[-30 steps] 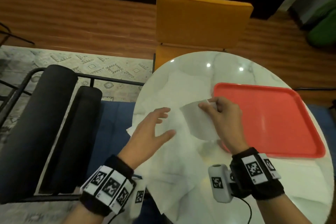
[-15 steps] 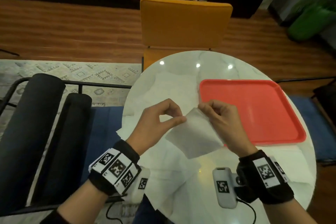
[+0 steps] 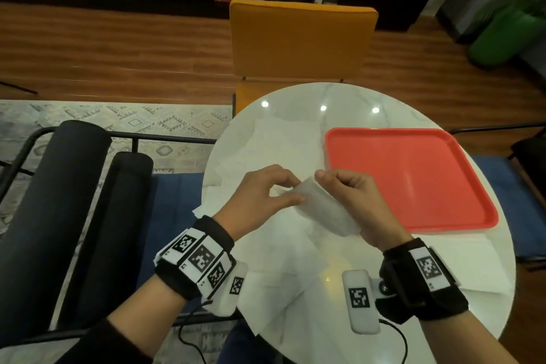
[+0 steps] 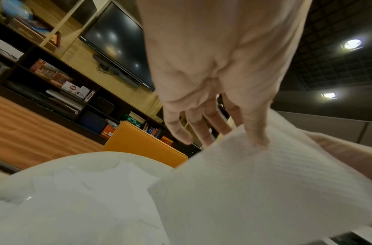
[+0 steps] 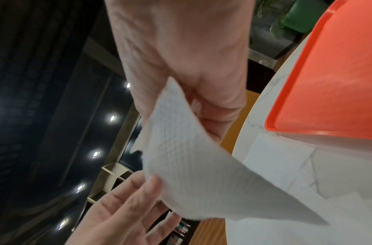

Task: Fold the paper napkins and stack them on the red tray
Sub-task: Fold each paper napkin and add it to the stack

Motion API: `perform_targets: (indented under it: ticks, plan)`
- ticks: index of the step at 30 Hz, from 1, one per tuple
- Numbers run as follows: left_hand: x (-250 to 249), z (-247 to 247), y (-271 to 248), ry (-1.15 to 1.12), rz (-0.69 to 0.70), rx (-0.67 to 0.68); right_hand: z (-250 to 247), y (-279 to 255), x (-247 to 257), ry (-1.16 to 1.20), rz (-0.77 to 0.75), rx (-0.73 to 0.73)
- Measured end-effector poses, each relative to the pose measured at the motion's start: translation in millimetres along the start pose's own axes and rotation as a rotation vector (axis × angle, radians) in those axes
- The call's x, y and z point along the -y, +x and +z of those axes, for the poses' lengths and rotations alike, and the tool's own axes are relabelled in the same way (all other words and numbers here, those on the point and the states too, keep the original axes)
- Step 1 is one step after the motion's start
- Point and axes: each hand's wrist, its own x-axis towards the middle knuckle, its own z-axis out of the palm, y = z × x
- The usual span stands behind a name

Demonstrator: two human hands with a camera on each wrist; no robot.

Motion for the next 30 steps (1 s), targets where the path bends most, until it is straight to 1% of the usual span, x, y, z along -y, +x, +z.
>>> perform_targets:
  ticks: [2, 4, 6, 8, 11, 14, 17, 18, 21, 24, 26, 28, 30]
  plan:
    - [-1, 1, -2, -0.082, 0.018, -0.095, 1, 1, 1, 0.003, -0.001, -0.04]
    - [0, -2, -4, -0.139, 0.054, -0.182, -1, 1, 0, 0.06, 0.02, -0.11]
    - [1, -8, -6, -0.153, 0.074, -0.227, -6, 0, -2, 0.128, 0.041, -0.16]
    - [0, -14, -6, -0.149, 0.054, -0.215, -10, 0, -2, 0.155, 0.058, -0.137]
    - [-4, -20, -4, -0.104, 0.044, -0.125, -11, -2, 6, 0.122, 0.105, -0.019]
    - [-15, -19, 1, -0.072, 0.076, -0.057, -6, -2, 13, 0.028, 0.05, 0.071]
    - [-24, -16, 5, -0.024, 0.129, -0.011, -2, -3, 18, -0.094, -0.031, 0.089]
    - [-25, -16, 7, -0.035, 0.127, -0.007, -2, -4, 21, -0.094, -0.04, 0.107]
    - [-26, -23, 13, -0.163, 0.11, 0.007, -10, -12, 33, -0.124, -0.029, 0.172]
    - [-25, -30, 18, -0.149, 0.138, -0.033, -16, -20, 54, -0.302, -0.089, 0.282]
    - [-24, -33, 21, -0.157, 0.108, -0.073, -20, -23, 62, -0.424, -0.109, 0.341]
    - [-20, -34, 23, -0.142, 0.055, -0.092, -22, -25, 67, -0.468, -0.143, 0.308]
    - [-17, -34, 21, -0.057, 0.0, -0.116, -22, -26, 69, -0.4, -0.134, 0.223]
